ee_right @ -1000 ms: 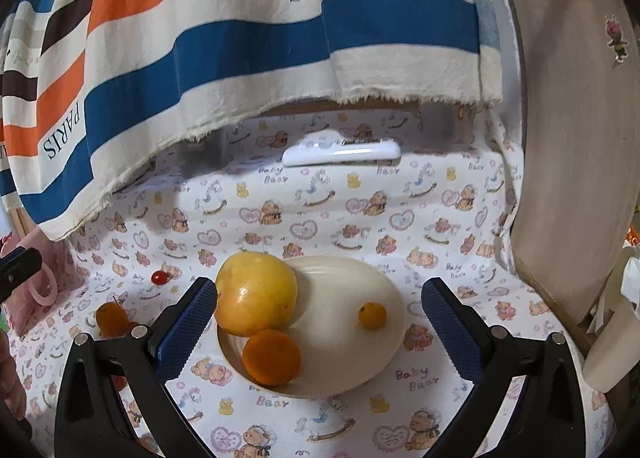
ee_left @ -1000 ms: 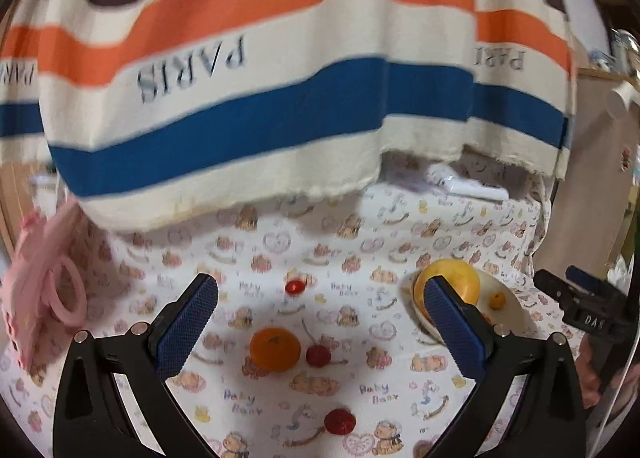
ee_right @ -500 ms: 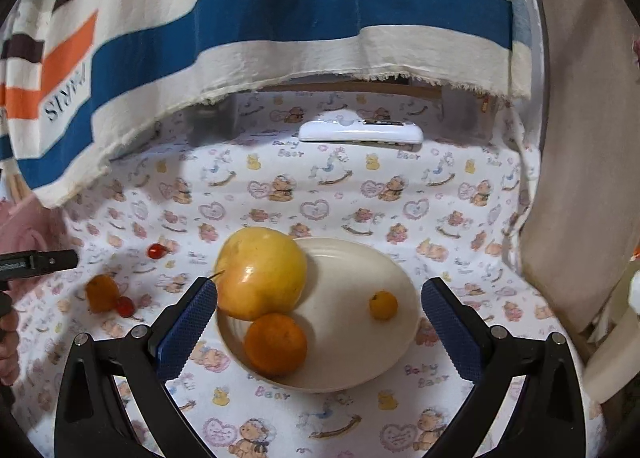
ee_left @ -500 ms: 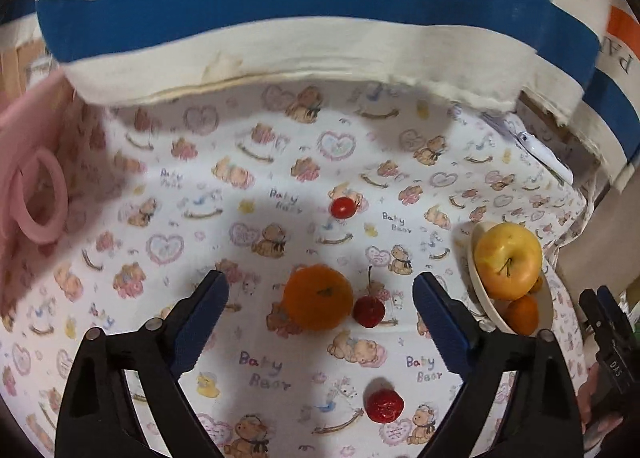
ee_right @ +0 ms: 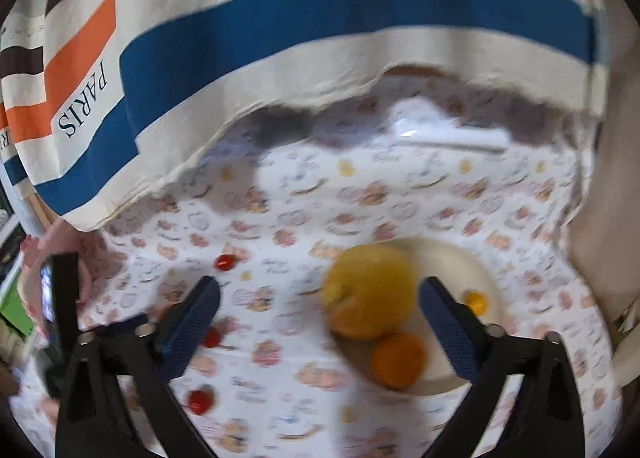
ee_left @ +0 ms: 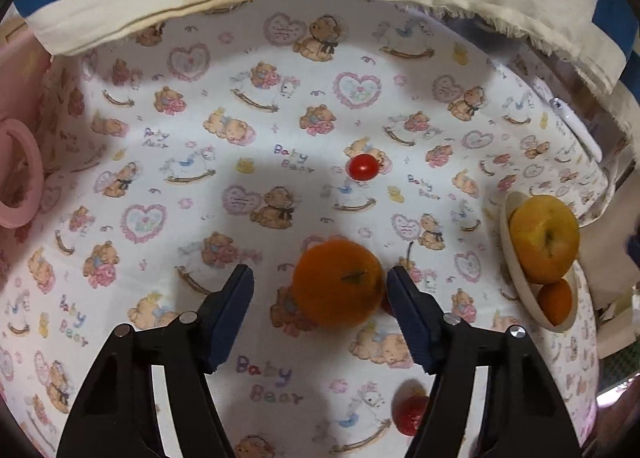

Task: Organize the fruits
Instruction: 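Move the left tool to the loose orange while the right tool moves to a red cherry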

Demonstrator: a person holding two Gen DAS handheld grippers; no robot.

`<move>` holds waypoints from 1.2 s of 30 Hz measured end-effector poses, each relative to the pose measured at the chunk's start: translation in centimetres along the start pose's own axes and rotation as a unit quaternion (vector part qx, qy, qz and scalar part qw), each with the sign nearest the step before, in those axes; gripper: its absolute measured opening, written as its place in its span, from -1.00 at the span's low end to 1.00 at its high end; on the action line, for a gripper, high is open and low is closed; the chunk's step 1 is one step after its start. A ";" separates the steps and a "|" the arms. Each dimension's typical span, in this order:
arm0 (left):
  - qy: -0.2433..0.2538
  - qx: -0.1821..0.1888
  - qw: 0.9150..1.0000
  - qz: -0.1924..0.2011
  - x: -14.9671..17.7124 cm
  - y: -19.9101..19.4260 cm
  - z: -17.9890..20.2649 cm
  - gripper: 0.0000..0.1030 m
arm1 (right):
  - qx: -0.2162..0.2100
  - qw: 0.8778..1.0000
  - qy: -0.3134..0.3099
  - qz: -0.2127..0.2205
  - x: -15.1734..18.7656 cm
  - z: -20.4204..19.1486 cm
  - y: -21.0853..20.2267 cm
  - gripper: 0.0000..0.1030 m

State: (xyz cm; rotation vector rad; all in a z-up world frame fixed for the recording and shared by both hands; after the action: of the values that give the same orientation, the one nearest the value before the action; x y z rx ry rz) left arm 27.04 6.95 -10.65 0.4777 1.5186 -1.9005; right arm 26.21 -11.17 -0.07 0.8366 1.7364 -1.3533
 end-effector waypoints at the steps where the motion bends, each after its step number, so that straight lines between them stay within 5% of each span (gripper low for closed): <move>1: -0.002 0.007 1.000 -0.001 0.0 0.0 0.2 0.30 | -0.012 1.000 0.005 -0.008 0.0 -0.8 0.4 0.75; 7: 0.000 0.011 1.000 0.006 0.3 0.6 0.1 0.20 | -0.053 0.998 0.026 -0.014 1.4 -4.1 2.3 0.60; 15: 0.005 0.019 1.000 -0.004 0.7 0.9 0.8 -0.07 | -0.079 0.996 0.021 -0.046 4.4 -3.8 5.8 0.36; 20: 0.000 0.005 1.000 -0.014 0.6 0.2 -0.1 -0.08 | -0.106 0.988 0.054 -0.093 6.0 -3.8 7.5 0.17; 36: -0.001 -0.044 0.999 0.004 -0.5 -1.1 -2.2 0.05 | -0.119 0.982 -0.053 -0.137 9.5 -8.3 8.8 -0.24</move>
State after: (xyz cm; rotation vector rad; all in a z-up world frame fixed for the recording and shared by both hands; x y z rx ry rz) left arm 26.39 9.33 -10.15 0.4410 1.5887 -1.8194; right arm 27.64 -0.75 -11.33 0.3966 1.9339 -1.3022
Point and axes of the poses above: each gripper's, at about its wrist camera, not at the fingertips, and y roughly the way its jaws point, z to its right, x to its underside, the point moved 9 cm from there along y, roughly the way its jaws point, and after that the axes turned 5 degrees about z, right-handed, at the moved point
